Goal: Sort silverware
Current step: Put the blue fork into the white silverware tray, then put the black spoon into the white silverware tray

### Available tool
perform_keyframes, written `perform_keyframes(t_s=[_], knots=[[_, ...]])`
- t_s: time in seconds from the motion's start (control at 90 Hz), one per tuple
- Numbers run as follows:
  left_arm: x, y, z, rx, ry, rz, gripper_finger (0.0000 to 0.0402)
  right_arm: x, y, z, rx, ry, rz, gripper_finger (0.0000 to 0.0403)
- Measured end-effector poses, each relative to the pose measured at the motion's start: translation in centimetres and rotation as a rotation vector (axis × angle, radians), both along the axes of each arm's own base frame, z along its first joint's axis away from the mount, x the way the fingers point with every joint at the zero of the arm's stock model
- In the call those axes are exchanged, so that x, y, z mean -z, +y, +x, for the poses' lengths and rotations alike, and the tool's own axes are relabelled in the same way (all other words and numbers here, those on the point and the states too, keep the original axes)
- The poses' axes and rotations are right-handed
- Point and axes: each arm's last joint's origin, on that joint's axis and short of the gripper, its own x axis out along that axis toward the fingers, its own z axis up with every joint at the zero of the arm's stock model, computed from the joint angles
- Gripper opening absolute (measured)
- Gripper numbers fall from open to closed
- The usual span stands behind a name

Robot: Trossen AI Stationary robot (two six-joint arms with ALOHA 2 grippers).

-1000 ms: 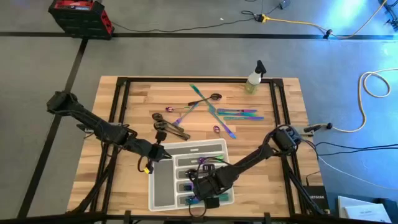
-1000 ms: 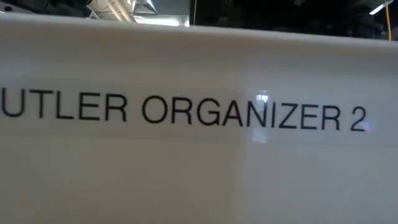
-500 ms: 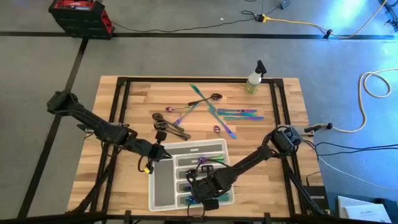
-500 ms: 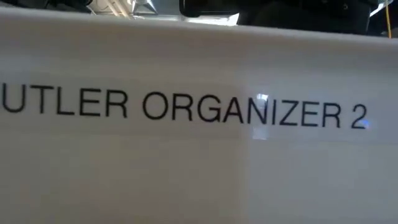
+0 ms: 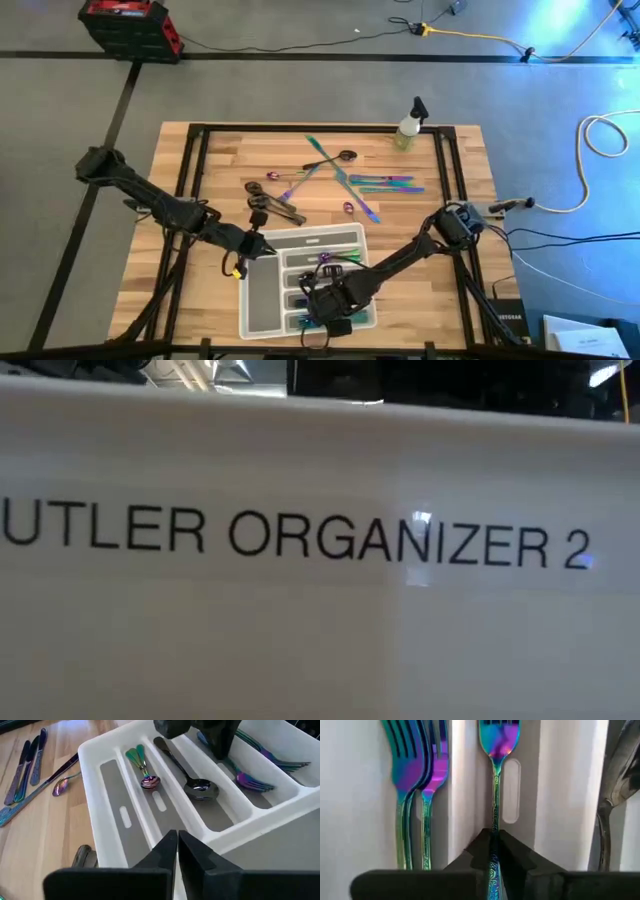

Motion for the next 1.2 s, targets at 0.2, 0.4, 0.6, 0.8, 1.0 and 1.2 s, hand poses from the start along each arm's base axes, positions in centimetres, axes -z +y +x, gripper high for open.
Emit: perform_keyframes(t_s=[0.2,0.4,0.6,0.8,1.0,1.2], knots=[[0.0,-0.1,0.0,0.007,-0.001,0.004,0.0,0.3,-0.1,-0.1,0.017,0.004,-0.002,0.0054],[0.0,-0.1,0.0,0.01,-0.002,0.008,0.0,0.3,-0.1,-0.1,0.022,0.006,-0.002,0.0072],[0.0,-0.1,0.0,0.01,-0.002,0.008,0.0,0.0,-0.1,-0.1,0.048,0.014,0.0,0.0092],[0.0,-0.1,0.0,0.01,-0.002,0.008,0.0,-0.8,-0.1,0.1,0.056,0.021,-0.019,0.0119],[0.0,-0.1,0.0,0.01,-0.002,0.008,0.0,-1.5,0.3,0.2,0.051,0.013,-0.005,0.0144],[0.0,-0.1,0.0,0.01,-0.002,0.008,0.0,-1.8,0.3,0.4,0.051,0.004,-0.001,0.0167]])
